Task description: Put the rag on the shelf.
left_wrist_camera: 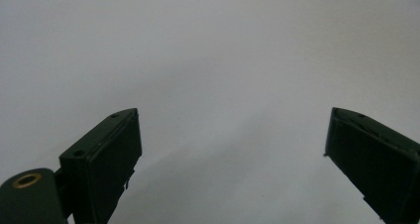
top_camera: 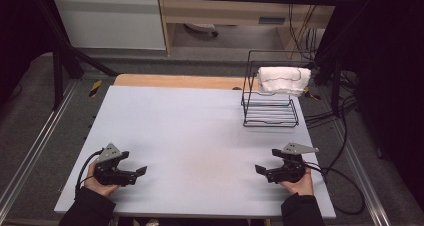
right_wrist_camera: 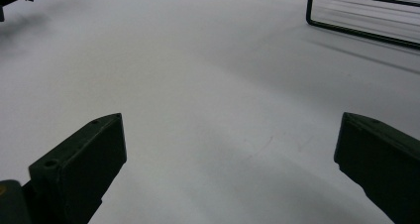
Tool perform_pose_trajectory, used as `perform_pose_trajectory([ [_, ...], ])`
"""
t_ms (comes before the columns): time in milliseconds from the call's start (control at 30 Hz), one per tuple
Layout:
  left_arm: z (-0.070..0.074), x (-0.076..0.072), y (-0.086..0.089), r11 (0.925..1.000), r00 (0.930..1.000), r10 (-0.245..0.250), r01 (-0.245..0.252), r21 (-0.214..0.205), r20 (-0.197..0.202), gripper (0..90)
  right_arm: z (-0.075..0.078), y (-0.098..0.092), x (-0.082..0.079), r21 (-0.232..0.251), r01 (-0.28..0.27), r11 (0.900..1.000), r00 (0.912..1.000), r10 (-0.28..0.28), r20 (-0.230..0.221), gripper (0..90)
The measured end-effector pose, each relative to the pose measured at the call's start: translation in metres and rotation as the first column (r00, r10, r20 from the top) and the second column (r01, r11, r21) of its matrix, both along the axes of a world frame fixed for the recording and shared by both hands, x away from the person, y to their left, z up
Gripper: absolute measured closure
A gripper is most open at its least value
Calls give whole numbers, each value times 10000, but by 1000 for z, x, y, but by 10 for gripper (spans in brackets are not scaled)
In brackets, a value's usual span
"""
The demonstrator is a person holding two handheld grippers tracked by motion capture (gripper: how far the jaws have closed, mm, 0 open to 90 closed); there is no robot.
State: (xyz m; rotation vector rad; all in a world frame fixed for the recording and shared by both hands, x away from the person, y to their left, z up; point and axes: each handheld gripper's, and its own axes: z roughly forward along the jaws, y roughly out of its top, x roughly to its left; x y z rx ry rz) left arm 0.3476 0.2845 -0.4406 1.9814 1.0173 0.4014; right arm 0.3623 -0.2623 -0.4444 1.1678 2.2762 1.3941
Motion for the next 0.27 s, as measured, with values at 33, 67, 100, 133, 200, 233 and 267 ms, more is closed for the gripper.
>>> perform_pose_trajectory([
  [33, 0, 0, 1, 10000, 10000, 15, -15, 28, -33, 71, -1, 0, 0, 4, -5, 10000, 10000, 5, 9, 3],
  [67, 0, 0, 1, 10000, 10000, 22, -22, 14, -54, 71, -1, -1, -1, -36, -9, 10000, 10000, 8, -45, 3],
  [100, 0, 0, 1, 10000, 10000, -1, 1, -4, -37, 71, -3, -1, -1, -56, 24, 10000, 9999, -25, -106, 3],
  [133, 0, 0, 0, 10000, 10000, -41, 41, -7, -39, 71, -4, -2, -1, -81, -2, 10000, 10000, 1, -88, 3],
  [200, 0, -1, 0, 10000, 10000, -60, 60, -9, -23, 71, -4, -1, -1, -123, -15, 9999, 9998, 13, -191, 3],
  [233, -1, 0, 0, 10000, 10000, -79, 79, -18, -47, 71, -4, -1, -2, -91, -21, 10000, 9999, 19, -159, 3],
  [267, -1, 0, 0, 10000, 10000, -65, 64, -18, -72, 71, -4, -1, -2, -46, -42, 10000, 9999, 42, -158, 3],
])
